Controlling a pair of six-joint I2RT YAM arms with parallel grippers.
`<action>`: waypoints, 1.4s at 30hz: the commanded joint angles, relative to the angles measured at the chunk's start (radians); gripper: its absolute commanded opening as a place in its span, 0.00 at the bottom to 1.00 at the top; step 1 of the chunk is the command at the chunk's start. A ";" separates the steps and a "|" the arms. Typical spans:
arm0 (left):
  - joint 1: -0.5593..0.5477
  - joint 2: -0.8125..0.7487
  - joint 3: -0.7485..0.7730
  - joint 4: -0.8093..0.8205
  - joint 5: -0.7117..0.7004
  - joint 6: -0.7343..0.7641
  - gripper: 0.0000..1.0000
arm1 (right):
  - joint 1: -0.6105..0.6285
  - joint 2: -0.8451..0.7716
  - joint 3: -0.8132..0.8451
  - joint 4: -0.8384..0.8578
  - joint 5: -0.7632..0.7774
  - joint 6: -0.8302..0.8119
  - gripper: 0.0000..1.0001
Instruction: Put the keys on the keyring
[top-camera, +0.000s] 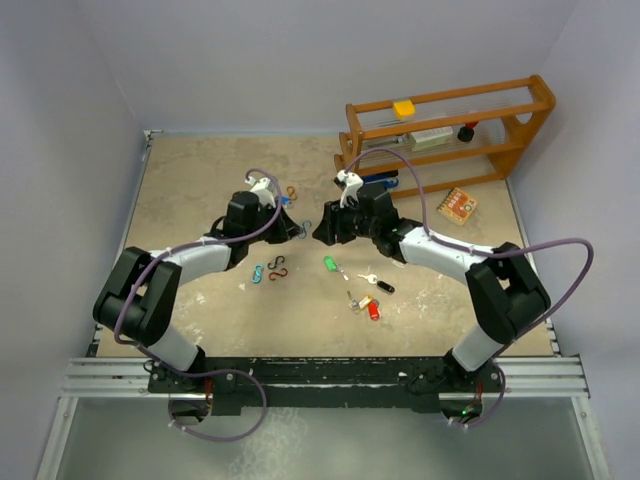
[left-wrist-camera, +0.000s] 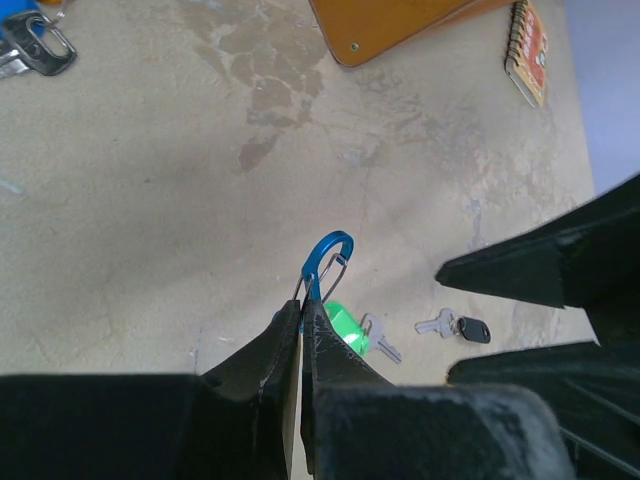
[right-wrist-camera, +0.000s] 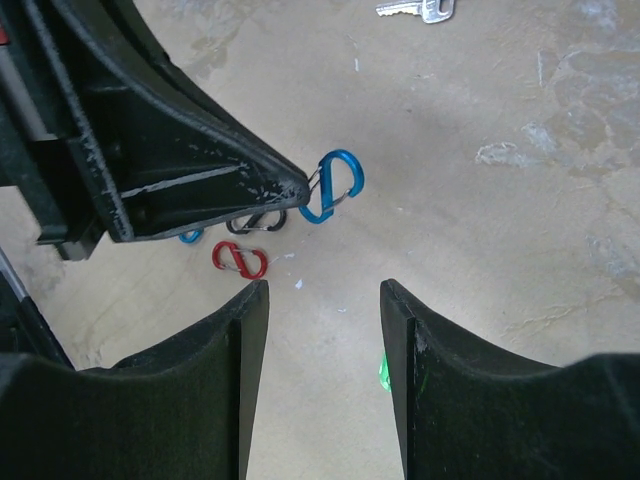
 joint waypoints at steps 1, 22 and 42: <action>0.008 -0.030 -0.008 0.097 0.090 -0.011 0.00 | -0.017 0.020 0.007 0.081 -0.070 0.015 0.52; 0.005 0.031 -0.036 0.340 0.316 -0.143 0.00 | -0.087 0.062 -0.021 0.220 -0.173 0.061 0.51; -0.002 0.079 -0.041 0.417 0.370 -0.200 0.00 | -0.107 0.028 -0.060 0.306 -0.213 0.099 0.30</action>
